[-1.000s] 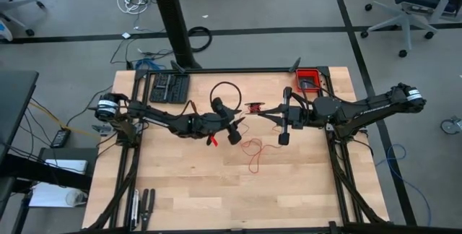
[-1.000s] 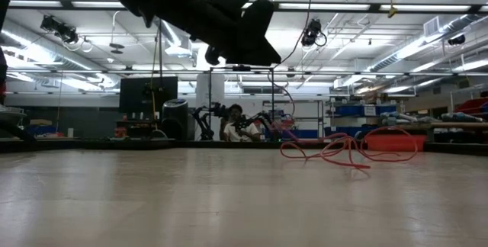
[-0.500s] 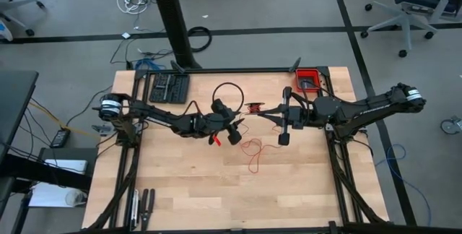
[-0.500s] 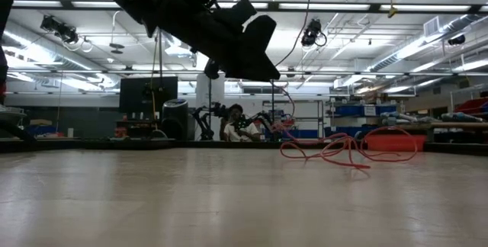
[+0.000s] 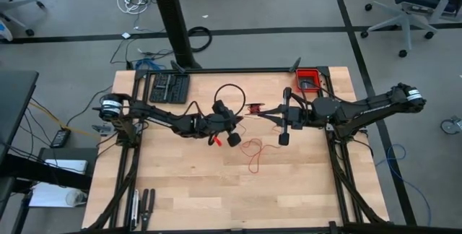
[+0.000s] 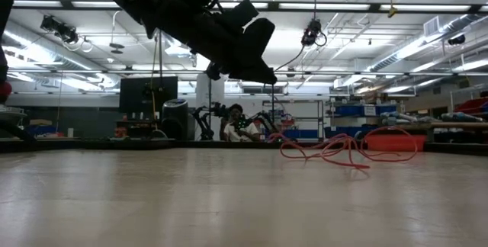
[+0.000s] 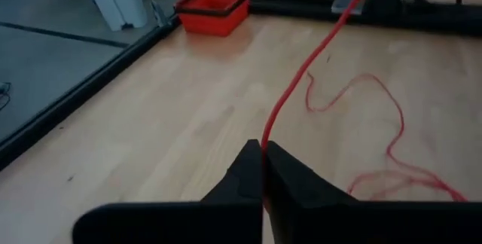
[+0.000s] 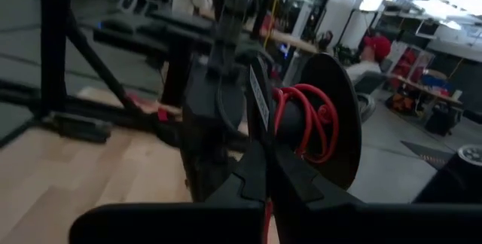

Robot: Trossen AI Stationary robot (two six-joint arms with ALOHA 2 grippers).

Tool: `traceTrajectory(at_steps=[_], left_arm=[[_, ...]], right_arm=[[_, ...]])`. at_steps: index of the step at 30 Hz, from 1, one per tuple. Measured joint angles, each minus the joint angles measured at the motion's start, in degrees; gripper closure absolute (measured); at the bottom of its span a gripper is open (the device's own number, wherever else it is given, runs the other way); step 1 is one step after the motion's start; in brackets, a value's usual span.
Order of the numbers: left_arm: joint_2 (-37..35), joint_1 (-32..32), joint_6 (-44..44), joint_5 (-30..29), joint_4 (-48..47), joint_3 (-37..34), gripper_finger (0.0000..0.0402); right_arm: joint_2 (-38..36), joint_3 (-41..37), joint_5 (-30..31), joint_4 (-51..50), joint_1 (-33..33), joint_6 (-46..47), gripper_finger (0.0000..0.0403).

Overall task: Coil cords
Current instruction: Coil the red wire on the black spool

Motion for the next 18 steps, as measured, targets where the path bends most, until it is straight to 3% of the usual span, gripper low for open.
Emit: traceTrajectory(at_steps=[9,18], left_arm=[[-8.68,-1.57,2.01,0.93,-17.03,-0.03,0.0400],[-17.28,-2.69,4.50,0.50,-26.89,-0.01,0.0400]], right_arm=[[-4.36,0.00,2.36,-12.47,0.46,5.56,0.0401],[-8.14,0.00,2.19,-23.41,0.46,15.31,0.0401]])
